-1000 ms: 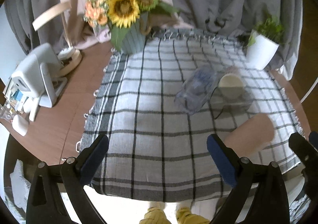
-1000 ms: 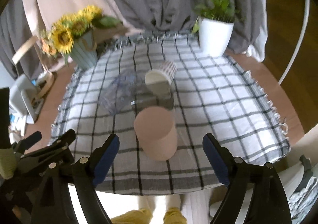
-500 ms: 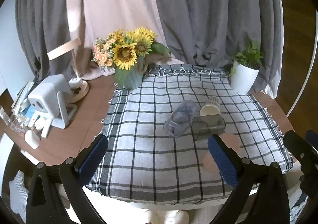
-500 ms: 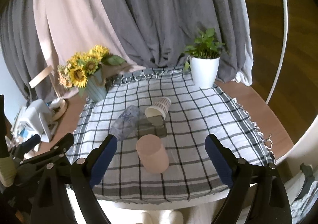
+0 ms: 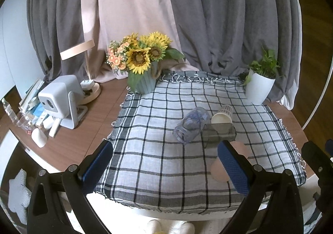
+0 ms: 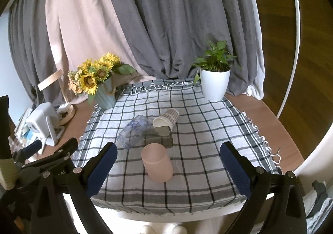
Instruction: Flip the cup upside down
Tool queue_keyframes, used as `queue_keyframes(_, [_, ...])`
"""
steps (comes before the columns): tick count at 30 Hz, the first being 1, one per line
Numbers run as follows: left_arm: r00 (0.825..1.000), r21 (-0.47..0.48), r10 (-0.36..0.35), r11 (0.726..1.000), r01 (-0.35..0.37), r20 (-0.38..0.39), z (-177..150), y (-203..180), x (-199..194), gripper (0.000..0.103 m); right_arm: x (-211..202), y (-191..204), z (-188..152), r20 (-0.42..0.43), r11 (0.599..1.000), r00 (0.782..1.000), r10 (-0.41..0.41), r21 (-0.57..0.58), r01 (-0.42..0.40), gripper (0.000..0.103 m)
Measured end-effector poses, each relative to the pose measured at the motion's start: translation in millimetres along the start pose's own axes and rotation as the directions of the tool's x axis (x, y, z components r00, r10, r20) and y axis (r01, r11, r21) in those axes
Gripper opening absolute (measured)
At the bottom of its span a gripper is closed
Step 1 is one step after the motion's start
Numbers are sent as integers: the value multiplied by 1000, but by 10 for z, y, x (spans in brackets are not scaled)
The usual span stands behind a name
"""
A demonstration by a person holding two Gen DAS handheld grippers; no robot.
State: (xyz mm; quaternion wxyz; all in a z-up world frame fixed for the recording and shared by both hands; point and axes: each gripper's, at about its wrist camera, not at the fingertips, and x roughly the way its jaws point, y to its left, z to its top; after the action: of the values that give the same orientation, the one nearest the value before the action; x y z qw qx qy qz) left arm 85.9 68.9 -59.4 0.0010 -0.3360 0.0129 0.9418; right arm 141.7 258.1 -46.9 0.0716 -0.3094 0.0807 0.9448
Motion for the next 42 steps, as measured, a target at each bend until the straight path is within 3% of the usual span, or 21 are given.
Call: queue_keyframes(42, [1000, 12, 6, 1000, -6, 11, 53, -124, 22, 103, 94, -72, -8, -19, 1000, 1000, 18, 4, -18, 100])
